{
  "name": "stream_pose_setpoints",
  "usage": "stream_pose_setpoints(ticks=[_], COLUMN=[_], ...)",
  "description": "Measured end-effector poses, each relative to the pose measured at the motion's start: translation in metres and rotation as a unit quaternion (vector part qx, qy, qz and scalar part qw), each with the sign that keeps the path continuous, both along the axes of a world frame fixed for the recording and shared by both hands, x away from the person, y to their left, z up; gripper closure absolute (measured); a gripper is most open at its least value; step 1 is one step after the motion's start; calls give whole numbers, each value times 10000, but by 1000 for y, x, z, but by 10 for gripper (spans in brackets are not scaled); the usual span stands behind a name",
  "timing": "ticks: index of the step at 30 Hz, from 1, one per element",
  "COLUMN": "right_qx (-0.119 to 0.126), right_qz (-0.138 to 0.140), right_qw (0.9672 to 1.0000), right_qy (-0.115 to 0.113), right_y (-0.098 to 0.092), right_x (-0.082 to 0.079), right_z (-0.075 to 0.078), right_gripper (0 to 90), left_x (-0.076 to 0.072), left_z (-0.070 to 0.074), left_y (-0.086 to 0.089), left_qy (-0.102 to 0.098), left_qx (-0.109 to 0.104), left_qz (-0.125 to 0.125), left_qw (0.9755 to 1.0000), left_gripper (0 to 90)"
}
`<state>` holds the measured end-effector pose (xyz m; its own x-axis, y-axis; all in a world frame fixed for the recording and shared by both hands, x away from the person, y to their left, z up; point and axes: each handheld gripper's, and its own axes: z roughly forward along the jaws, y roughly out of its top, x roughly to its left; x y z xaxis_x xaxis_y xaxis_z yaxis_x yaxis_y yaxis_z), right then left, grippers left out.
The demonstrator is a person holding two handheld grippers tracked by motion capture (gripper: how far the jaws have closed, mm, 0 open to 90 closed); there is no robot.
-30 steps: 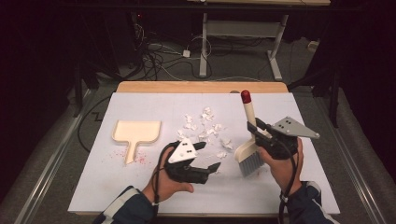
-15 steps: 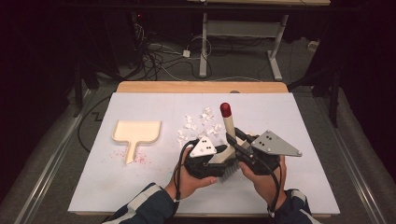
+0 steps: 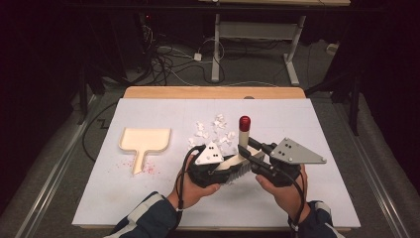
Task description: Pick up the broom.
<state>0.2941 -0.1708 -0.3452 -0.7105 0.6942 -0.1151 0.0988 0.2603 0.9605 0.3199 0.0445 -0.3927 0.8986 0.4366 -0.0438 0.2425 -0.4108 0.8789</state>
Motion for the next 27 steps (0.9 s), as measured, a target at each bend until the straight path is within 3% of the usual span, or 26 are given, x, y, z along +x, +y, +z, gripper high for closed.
stream_pose_setpoints(ticks=[3,4,6,9,10,11,12,15,16,17,18,19,22,23,25,26,27], right_qx=[-73,-161,-345,-503,-551,-551,-707,-864,-1008,-1100,-1100,-1273,-1647,-1647,-1890,-2028,-2068], right_qz=[220,421,665,789,1079,1079,1258,1422,1708,1819,1819,2106,2370,2370,2440,2621,2704], right_qw=[9997,9990,9972,9956,9926,9926,9893,9853,9786,9753,9753,9667,9538,9538,9470,9390,9355], right_qy=[45,-55,-12,-36,82,82,214,394,540,598,598,695,833,833,889,923,948], right_y=[-3,-9,-14,-21,-29,-29,-35,-38,-38,-35,-35,-28,-13,-13,-3,5,9], right_x=[3,4,5,6,8,8,12,16,18,18,18,17,16,16,15,15,16], right_z=[3,7,10,12,11,11,7,0,-6,-9,-9,-14,-26,-26,-35,-43,-48], right_gripper=[577,530,490,463,409,409,387,360,349,348,348,346,344,344,367,408,425], left_x=[-2,-3,-4,-7,-10,-10,-11,-12,-13,-13,-14,-14,-14,-15,-17,-18,-18], left_z=[2,3,3,5,6,6,6,7,7,6,6,5,3,2,0,-1,-1], left_y=[2,5,7,13,18,18,20,29,31,33,34,36,38,38,37,37,36], left_qy=[24,56,46,-6,-142,-142,-187,-240,-314,-365,-347,-323,-261,-271,-258,-253,-243], left_qx=[97,131,171,343,504,504,577,743,864,960,1004,1006,1051,1094,1157,1181,1181], left_qz=[-75,-80,-95,-201,-270,-270,-330,-622,-679,-706,-766,-847,-1080,-1174,-1306,-1407,-1473], left_qw=[9999,9999,9998,9992,9983,9983,9976,9950,9934,9922,9914,9908,9882,9867,9843,9827,9817], left_gripper=[655,655,655,655,655,655,655,655,655,655,655,655,654,654,654,654,654])
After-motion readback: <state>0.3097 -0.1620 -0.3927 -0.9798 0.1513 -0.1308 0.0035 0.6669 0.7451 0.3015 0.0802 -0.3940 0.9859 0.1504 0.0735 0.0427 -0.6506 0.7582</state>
